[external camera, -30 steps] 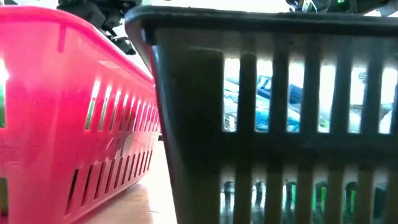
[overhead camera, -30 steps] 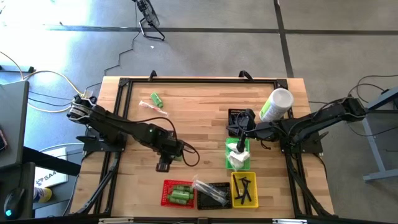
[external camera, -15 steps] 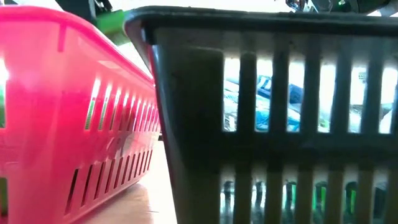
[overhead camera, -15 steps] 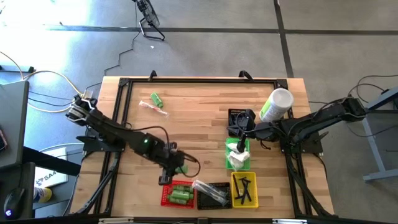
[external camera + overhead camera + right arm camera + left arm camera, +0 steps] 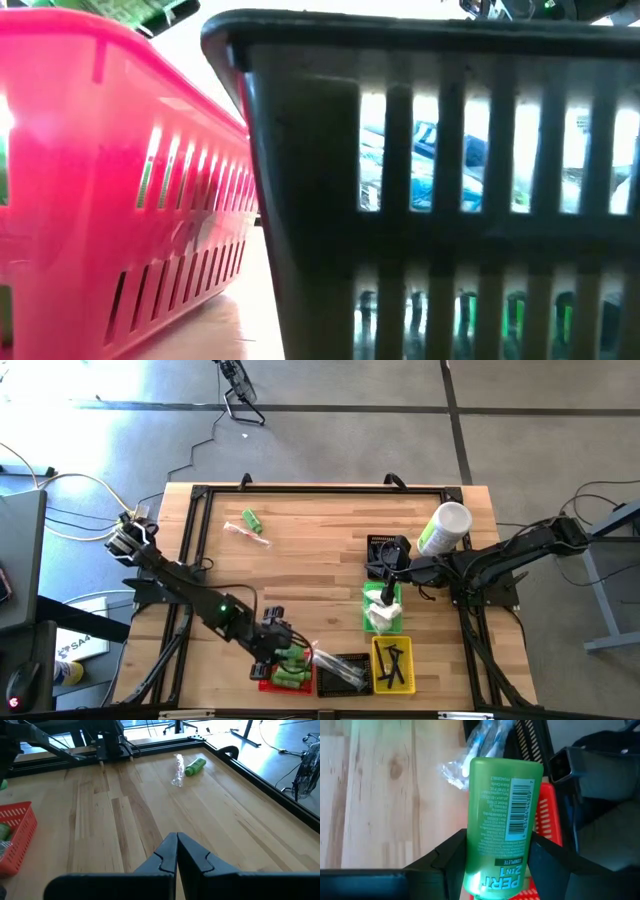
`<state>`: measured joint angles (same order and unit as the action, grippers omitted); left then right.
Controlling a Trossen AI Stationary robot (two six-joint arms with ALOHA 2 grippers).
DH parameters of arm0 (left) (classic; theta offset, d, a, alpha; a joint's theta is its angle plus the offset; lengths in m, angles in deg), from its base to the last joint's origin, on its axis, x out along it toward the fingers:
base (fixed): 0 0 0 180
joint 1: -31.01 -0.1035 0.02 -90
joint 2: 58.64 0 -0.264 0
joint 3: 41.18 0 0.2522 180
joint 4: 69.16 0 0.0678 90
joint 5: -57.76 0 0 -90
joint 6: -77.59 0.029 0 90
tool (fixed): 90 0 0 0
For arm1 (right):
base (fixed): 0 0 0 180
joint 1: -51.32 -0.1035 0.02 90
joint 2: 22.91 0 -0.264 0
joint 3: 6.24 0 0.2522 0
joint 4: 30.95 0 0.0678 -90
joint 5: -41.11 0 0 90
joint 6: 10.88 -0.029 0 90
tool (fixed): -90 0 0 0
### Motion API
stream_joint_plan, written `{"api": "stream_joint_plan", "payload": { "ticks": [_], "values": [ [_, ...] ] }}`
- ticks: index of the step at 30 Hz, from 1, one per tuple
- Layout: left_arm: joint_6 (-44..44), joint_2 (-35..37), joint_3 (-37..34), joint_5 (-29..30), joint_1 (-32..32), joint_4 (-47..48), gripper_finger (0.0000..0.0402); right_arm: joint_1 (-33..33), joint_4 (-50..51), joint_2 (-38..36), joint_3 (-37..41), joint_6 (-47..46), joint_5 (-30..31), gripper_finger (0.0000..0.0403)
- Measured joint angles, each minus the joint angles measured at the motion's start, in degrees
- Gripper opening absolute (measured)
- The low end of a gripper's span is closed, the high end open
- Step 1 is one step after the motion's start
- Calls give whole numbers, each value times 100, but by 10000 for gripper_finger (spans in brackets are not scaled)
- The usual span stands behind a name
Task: Pick & Place Travel size toiletries
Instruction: Put the bottom green shampoo bottle into the red bin
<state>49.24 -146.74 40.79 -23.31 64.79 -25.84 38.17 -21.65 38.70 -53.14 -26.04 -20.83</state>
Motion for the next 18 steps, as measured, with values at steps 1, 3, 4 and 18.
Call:
{"api": "stream_joint_plan", "payload": {
  "ticks": [1, 3, 4, 18],
  "values": [
    [-64, -6, 0, 60, 46, -30, 177, 2, 0, 0, 0, 0, 0, 2],
    [-184, -124, 13, 85, 64, -136, 177, 1, 22, 0, 0, -2, 0, 2],
    [-193, -186, 9, 97, 106, -122, 177, 1, 28, 0, 0, -2, 0, 2],
    [-601, -860, 2, -96, 310, -442, 177, 0, 141, 0, 0, -26, -11, 2]
  ]
}}
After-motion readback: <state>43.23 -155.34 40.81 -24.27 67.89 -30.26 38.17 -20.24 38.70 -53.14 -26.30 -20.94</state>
